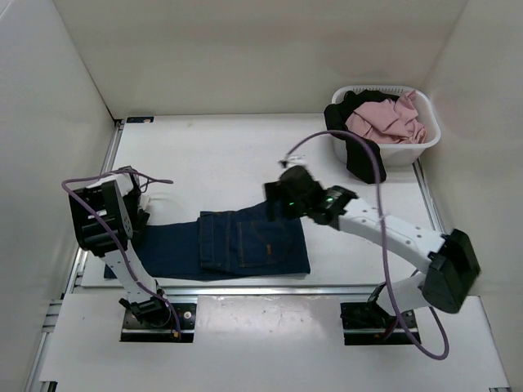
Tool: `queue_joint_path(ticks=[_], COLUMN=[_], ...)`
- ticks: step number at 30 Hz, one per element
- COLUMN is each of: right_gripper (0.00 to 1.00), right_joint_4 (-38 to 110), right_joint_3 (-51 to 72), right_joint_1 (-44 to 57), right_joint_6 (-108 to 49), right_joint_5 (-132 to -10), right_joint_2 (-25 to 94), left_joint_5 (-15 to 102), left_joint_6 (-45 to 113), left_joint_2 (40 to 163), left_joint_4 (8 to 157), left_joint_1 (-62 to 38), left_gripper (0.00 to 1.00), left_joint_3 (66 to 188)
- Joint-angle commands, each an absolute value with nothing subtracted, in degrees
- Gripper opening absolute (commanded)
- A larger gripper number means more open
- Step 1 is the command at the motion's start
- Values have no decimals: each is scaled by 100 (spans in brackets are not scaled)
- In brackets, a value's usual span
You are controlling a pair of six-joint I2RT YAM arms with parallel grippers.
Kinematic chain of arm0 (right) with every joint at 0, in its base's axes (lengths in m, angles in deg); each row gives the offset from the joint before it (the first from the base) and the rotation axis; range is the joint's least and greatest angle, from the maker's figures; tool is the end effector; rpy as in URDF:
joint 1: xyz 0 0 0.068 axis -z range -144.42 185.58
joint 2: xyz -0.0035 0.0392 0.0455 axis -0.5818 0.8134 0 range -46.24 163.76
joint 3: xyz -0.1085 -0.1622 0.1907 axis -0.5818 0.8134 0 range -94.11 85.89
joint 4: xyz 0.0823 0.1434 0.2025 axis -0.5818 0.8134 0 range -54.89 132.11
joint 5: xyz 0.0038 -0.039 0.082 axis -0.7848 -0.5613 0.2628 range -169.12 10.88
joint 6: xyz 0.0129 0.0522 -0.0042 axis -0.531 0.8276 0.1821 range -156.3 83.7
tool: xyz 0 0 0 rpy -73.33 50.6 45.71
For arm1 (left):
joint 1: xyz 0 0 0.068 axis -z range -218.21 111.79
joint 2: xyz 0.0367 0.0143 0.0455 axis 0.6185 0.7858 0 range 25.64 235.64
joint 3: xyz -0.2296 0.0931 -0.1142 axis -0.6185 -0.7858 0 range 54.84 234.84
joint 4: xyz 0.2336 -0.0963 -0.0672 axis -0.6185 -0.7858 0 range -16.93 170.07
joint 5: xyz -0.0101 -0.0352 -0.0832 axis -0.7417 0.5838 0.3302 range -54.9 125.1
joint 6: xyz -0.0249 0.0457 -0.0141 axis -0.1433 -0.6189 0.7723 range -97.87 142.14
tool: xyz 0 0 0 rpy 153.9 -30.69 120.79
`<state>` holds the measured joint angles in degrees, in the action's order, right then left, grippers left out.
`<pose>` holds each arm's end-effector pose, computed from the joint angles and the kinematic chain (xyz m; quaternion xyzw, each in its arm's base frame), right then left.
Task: Fold and stack the trousers
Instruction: Fold the trousers
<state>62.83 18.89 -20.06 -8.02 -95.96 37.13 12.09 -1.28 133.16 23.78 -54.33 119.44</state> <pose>0.1886 0.2575 0.2890 -0.1599 0.8985 0.1577 0.3771 0.2869 0.0975 0.1369 -0.0781 -0.9737 -0.1604 0.1414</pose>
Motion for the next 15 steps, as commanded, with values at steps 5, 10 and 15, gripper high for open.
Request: queue_joint_path(ticks=[5, 10, 15], right_gripper=[99, 99, 86], right_joint_4=[5508, 4462, 3837], right_joint_3=[3622, 4343, 4739], right_joint_1=[-400, 15, 709], right_joint_6=[-633, -537, -185], right_joint_5=[-7802, -7157, -6597], right_joint_2=[3198, 3259, 3882], left_joint_5=[1329, 1391, 1278], left_joint_6=[16, 16, 16], left_joint_2=[13014, 12891, 12838], left_joint_4=[2549, 2549, 2549], left_joint_1=[-5403, -5403, -5403], left_gripper=[71, 72, 72], left_joint_3=[11479, 11479, 11479])
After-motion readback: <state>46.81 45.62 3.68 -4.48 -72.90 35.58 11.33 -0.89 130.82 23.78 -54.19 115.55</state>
